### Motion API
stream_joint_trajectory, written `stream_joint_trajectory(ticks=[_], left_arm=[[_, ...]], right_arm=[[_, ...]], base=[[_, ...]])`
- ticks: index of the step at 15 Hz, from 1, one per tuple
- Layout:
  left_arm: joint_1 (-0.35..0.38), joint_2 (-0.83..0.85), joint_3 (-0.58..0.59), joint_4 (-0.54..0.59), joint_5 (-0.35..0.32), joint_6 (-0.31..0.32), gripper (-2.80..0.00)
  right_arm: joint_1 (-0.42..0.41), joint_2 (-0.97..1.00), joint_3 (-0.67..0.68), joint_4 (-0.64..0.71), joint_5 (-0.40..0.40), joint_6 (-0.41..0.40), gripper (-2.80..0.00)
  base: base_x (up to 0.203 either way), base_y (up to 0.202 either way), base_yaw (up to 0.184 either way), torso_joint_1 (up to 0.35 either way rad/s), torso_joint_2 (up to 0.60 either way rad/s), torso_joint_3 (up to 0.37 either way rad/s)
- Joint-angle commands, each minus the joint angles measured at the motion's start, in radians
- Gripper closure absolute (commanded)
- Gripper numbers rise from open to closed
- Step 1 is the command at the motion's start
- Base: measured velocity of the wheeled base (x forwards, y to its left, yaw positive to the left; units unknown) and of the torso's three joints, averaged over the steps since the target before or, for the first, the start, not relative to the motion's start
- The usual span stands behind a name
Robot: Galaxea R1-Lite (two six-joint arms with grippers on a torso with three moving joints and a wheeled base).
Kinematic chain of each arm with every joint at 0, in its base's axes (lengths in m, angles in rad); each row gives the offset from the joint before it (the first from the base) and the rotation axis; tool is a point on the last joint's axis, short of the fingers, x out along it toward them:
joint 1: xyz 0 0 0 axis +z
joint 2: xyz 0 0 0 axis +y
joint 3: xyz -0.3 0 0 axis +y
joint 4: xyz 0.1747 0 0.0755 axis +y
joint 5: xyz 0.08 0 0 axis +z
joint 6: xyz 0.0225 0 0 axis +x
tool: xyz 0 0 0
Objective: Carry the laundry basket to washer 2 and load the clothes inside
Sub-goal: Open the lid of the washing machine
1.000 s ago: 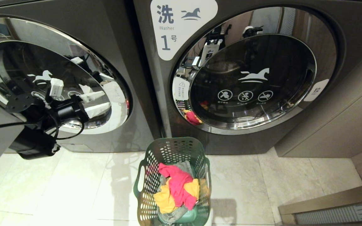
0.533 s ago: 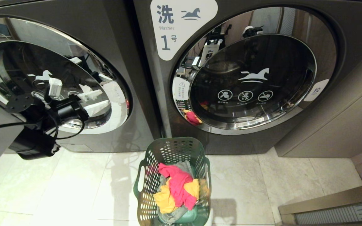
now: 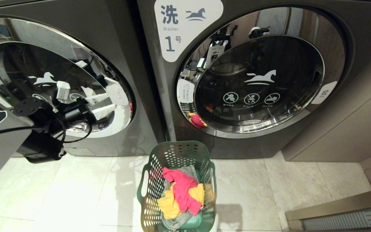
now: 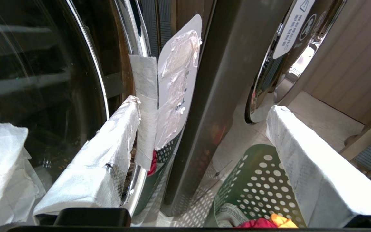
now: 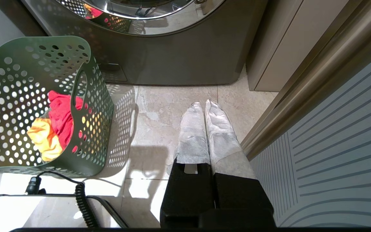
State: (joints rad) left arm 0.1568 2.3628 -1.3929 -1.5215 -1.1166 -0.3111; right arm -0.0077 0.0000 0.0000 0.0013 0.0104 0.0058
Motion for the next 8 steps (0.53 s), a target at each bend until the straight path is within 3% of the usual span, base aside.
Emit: stream_joint_trajectory(ticks=[1,8], left_arm=[[-0.010,0.015,-0.030,-0.009,-0.006,-0.002,-2.80],[-0.010,0.023,-0.031,-0.009,-0.005,0.001,-2.80]], right_arm=[[0.000,0.000,0.000,0.000,0.000,0.000,0.00],[0.000,0.000,0.000,0.000,0.000,0.000,0.00]], base=[[0.000,0.000,0.000,0.000,0.00,0.000],[0.000,0.000,0.000,0.000,0.00,0.000]])
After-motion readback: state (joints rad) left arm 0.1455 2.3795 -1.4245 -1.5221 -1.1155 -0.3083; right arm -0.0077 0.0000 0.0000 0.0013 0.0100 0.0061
